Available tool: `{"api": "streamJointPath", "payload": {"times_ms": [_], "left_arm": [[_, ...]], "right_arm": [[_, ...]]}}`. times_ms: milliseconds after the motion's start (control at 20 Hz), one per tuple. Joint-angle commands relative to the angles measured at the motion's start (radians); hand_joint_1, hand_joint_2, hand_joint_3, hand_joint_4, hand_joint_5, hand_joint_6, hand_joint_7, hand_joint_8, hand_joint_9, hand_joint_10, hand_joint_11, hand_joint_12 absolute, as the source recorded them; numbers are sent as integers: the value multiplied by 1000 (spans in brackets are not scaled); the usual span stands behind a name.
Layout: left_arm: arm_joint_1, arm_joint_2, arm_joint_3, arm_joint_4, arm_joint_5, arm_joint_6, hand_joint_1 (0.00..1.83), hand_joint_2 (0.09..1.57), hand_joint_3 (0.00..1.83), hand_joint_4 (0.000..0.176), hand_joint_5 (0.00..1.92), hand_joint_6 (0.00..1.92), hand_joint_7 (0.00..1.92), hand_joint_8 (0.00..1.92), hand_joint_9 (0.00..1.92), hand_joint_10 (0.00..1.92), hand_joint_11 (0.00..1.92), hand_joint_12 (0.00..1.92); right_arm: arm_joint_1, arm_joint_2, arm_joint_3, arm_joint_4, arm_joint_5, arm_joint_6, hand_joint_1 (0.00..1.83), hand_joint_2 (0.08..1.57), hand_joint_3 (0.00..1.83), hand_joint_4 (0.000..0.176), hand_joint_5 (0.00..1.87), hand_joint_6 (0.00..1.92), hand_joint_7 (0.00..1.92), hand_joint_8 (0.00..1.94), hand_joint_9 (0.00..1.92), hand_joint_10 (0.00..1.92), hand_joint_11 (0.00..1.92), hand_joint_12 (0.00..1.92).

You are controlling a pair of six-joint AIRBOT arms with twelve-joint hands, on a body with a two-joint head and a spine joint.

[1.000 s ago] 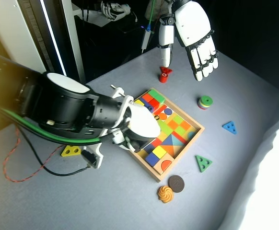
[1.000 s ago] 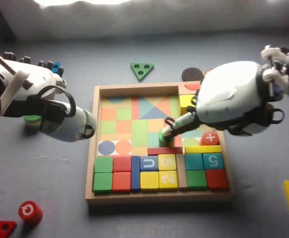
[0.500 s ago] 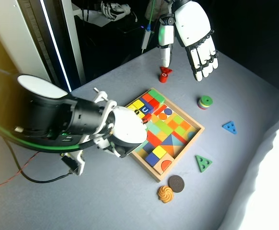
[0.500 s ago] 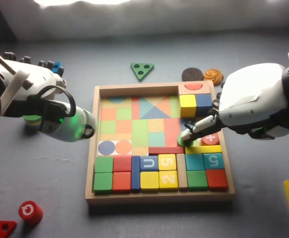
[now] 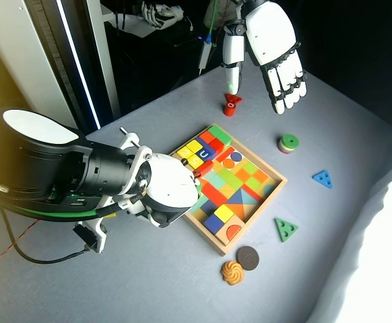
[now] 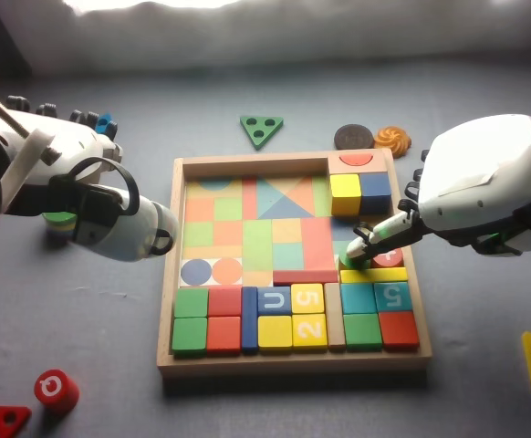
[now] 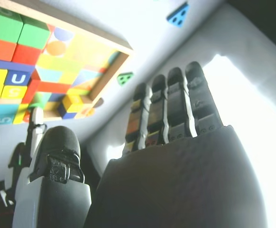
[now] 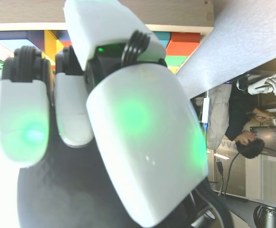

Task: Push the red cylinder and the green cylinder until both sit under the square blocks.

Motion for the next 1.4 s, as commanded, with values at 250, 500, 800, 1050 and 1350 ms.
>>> {"api": "streamJointPath", "payload": {"times_ms": [250,500,800,1050,1350], "left_arm": [[-2,12,-3,88,4,5,0,1292,1,0,71,8,76,12,53,9,15,6],[-2,12,-3,88,4,5,0,1289,0,0,70,4,64,3,48,4,12,6],[-2,12,-3,88,4,5,0,1284,0,0,65,0,55,0,36,0,3,4],[-6,12,-3,79,0,5,0,1289,1,0,75,3,69,3,47,2,12,10],[-8,11,-3,75,-2,5,0,1288,1,0,98,8,94,8,66,9,23,18]], "right_arm": [[5,18,-11,2,-3,-7,1784,1019,413,0,355,11,1549,1941,1719,1921,1798,1921],[34,21,-15,2,-7,-7,1793,1030,417,0,306,1,1562,1941,1733,1921,1795,1921],[104,12,-30,3,-16,15,1804,1018,413,0,308,0,1534,1941,1727,1921,1802,1921],[149,35,-34,4,-67,203,1784,1026,430,0,314,5,1583,1941,1741,1921,1805,1921],[131,223,-197,306,-200,-45,1787,1018,435,0,327,2,1573,1941,1742,1921,1801,1921]]}}
